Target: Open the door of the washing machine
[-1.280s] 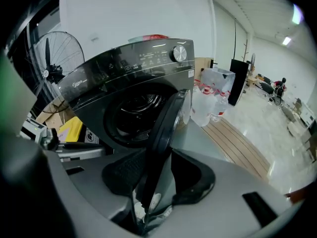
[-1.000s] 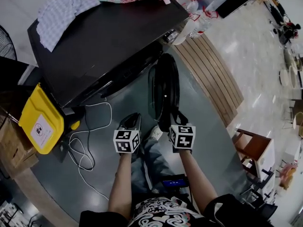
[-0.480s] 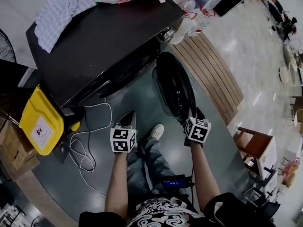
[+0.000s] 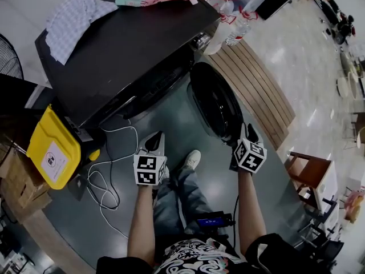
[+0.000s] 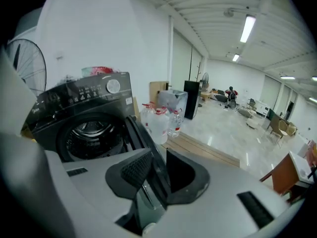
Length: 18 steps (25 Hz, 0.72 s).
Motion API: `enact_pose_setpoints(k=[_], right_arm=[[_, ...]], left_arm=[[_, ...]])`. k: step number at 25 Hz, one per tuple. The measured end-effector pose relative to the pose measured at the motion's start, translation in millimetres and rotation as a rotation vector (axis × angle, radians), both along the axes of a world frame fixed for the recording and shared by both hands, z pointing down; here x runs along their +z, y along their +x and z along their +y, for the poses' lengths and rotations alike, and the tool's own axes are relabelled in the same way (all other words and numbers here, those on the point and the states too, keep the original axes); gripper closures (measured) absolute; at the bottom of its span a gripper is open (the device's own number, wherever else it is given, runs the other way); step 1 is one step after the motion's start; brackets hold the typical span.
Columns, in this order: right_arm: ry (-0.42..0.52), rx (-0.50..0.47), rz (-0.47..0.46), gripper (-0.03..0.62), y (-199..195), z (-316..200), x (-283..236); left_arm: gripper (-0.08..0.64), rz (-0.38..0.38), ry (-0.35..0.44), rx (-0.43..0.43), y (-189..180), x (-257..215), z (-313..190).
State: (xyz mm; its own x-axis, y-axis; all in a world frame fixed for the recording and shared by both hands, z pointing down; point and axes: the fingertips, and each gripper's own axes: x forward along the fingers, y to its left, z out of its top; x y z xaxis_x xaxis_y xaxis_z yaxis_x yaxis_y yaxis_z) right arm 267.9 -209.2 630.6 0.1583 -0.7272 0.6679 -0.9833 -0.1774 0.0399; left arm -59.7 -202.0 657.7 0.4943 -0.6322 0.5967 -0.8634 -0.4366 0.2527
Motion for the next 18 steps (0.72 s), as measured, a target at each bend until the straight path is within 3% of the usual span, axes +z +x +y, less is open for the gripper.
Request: enact_pose_setpoints(k=[4,11,15,18], right_arm=[[0.116,-0.076,-0.098,0.581,-38.8,10.1,-46.5],[0.273,-0.264,-0.440,0.589,-148.3,55.9,-130.5],[0.271,-0.413,-0.401,0.589,-184.9,82.5,-168.0],[0.270,-0.489,-0.345,0.589,-188.0,112.5,-191.6]], left_arm=[[0.558,0.039,0.064,0.009,-4.9,-38.0,0.8],[0.558,0.108,0.173,-0.011,-15.8,-141.5,27.3],[0.558,0.105,0.226,-0.089,-25.0,-195.3,59.7],[0.558,0.071,0.233,-0.125,-22.7,-219.6,96.4]])
